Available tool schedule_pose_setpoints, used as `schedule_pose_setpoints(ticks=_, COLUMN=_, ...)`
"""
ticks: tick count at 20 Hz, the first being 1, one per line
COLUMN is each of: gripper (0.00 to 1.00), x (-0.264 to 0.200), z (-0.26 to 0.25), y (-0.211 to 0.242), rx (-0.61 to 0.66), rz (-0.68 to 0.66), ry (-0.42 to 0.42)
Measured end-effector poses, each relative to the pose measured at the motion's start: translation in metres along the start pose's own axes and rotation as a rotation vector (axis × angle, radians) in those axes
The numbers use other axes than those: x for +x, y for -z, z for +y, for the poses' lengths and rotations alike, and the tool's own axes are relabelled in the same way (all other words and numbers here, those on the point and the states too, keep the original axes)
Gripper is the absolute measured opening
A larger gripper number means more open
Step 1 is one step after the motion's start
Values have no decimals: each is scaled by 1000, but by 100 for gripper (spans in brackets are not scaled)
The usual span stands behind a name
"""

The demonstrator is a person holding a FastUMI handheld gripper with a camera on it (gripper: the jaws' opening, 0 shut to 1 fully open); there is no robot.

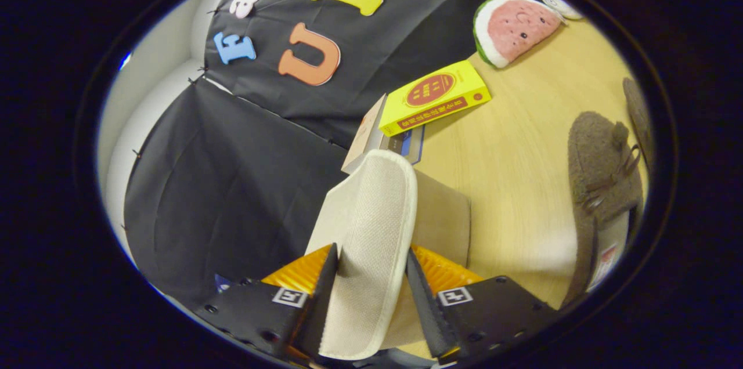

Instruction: Open the storage box then place both shoes into the box .Put the left shoe in first, then the right shoe, with the right side of both shoes facing outward in a uniform manner.

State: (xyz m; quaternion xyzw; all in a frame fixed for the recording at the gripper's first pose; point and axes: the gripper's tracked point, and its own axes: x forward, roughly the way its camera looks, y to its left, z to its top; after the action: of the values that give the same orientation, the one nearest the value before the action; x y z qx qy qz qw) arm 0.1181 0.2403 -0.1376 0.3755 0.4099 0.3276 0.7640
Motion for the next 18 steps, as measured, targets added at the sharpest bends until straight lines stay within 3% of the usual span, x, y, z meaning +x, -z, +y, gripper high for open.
schedule_pose_setpoints(ticks=2, gripper=45, x=-5, z=0, y=-4, rx=-85, rz=-8, ry=32)
schedule_pose_setpoints(ticks=4, gripper=30, x=-9, z=12, y=-4, rx=-68, rz=-20, ry=7)
schedule_pose_setpoints(ticks=6, gripper=14, x=-13, z=16, y=0, rx=-114, rz=-9, ry=44)
schedule_pose_setpoints(ticks=9, gripper=14, x=-16, z=21, y=0, rx=-172, rz=-20, ry=94)
schedule_pose_setpoints(ticks=10, gripper=7, x=-16, z=28, y=-2, rx=-173, rz=-22, ry=95)
schedule_pose_setpoints(ticks=11, gripper=7, x=-21, z=34, y=-5, rx=-186, rz=-27, ry=99)
schedule_pose_setpoints(ticks=18, gripper=7, x=-28, z=111, y=-22, rx=-238, rz=-51, ry=61)
